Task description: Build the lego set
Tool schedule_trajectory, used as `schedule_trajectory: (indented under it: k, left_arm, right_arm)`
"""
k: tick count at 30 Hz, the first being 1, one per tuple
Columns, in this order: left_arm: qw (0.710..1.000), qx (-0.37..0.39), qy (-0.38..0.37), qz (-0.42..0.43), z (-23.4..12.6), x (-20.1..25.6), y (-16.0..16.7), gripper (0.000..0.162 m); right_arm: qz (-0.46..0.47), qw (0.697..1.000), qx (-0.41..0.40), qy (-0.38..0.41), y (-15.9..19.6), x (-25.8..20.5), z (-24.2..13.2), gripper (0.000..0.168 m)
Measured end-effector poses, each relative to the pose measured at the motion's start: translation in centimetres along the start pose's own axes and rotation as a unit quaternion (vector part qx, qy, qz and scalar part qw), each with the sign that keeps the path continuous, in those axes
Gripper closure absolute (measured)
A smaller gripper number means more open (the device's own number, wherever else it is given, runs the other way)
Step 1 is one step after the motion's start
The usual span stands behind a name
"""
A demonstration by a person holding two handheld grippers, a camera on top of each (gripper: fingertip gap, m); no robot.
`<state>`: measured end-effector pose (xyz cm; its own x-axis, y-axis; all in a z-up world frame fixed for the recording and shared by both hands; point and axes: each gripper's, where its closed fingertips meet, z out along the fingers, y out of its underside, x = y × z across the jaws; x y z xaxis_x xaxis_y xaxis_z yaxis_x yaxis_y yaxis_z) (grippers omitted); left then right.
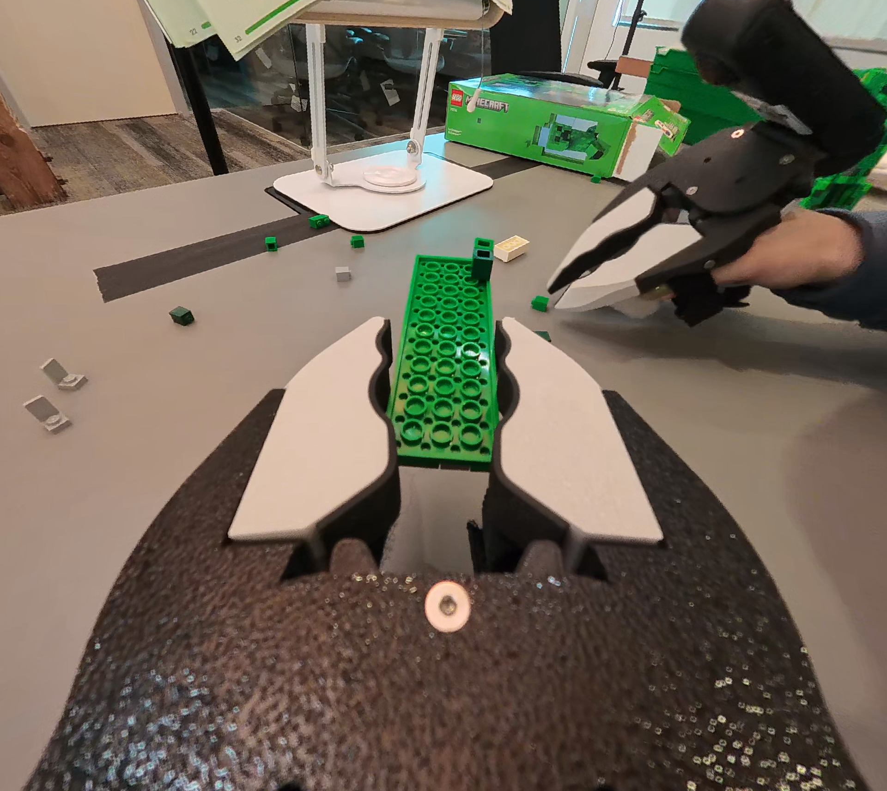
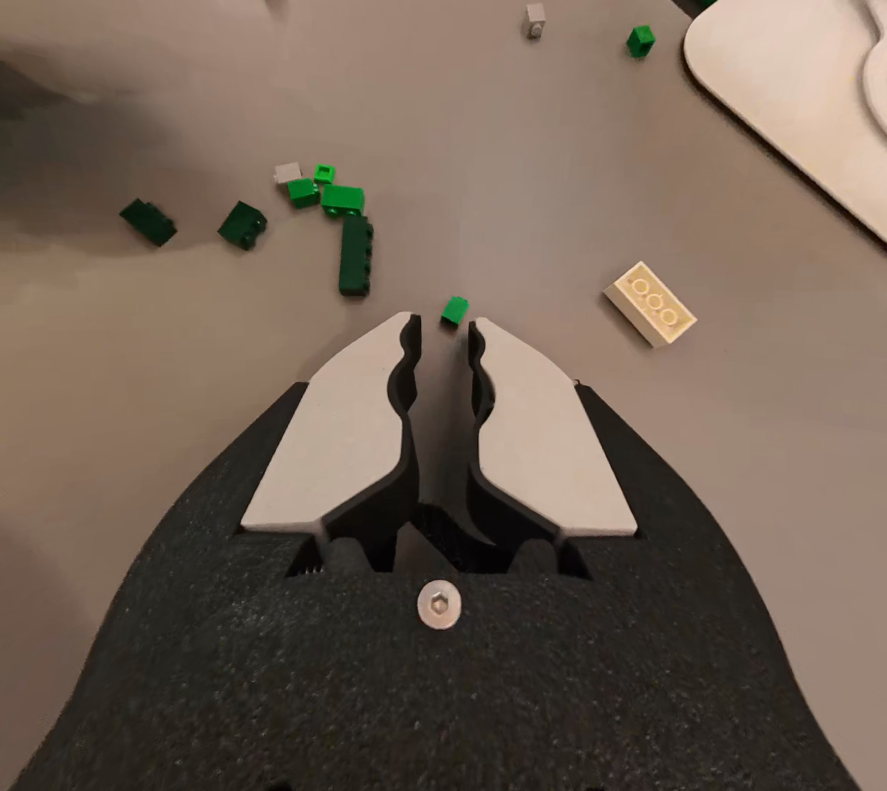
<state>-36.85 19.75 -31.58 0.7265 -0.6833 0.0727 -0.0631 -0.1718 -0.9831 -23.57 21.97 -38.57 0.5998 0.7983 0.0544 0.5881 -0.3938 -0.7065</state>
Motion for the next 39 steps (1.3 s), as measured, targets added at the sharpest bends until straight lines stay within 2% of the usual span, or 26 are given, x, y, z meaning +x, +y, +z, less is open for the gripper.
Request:
schedule_trajectory:
  k: [6,10,12,17,19,21,24,30,34,39]
  left_arm:
    - [1.000,-0.004,0.000,0.005,0.1,0.1,0.1,0.122]
    - [1.000,-0.011,0.000,0.012,0.2,0.2,0.3,0.122]
    - [1.000,-0.013,0.000,0.013,0.3,0.2,0.3,0.122]
    - [1.000,-0.018,0.010,0.015,0.3,0.5,0.4,0.122]
    - [0.999,-0.027,0.023,0.022,0.5,0.9,0.7,0.122]
    - [0.998,-0.041,0.034,0.032,0.7,1.4,1.0,0.122]
    - [0.995,-0.070,0.060,0.049,1.1,2.3,1.8,0.122]
    - [0.989,-0.095,0.097,0.058,1.5,3.8,2.5,0.122]
    - [0.988,-0.101,0.107,0.053,1.5,4.0,2.7,0.122]
    - [0.988,-0.099,0.111,0.044,1.4,4.0,2.6,0.122]
  right_arm:
    - [-0.022,0.999,-0.016,0.041,0.3,0.3,0.5,0.149]
    - [-0.014,0.999,-0.018,0.036,0.2,0.2,0.8,0.160]
    - [-0.027,0.999,-0.018,0.040,0.1,0.2,0.8,0.160]
    - [-0.130,0.991,0.003,0.023,-0.7,-0.2,0.4,0.160]
    - [-0.193,0.980,0.033,-0.023,-2.6,-1.2,-0.8,0.160]
    - [-0.276,0.954,0.048,-0.106,-4.7,-3.4,-2.5,0.160]
    - [-0.392,0.900,0.016,-0.190,-7.2,-5.8,-4.5,0.160]
    - [-0.491,0.797,-0.136,-0.324,-8.3,-8.5,-3.9,0.160]
    - [-0.510,0.746,-0.243,-0.352,-7.3,-8.7,-3.3,0.160]
    - [-0.526,0.707,-0.333,-0.334,-6.2,-8.3,-2.6,0.160]
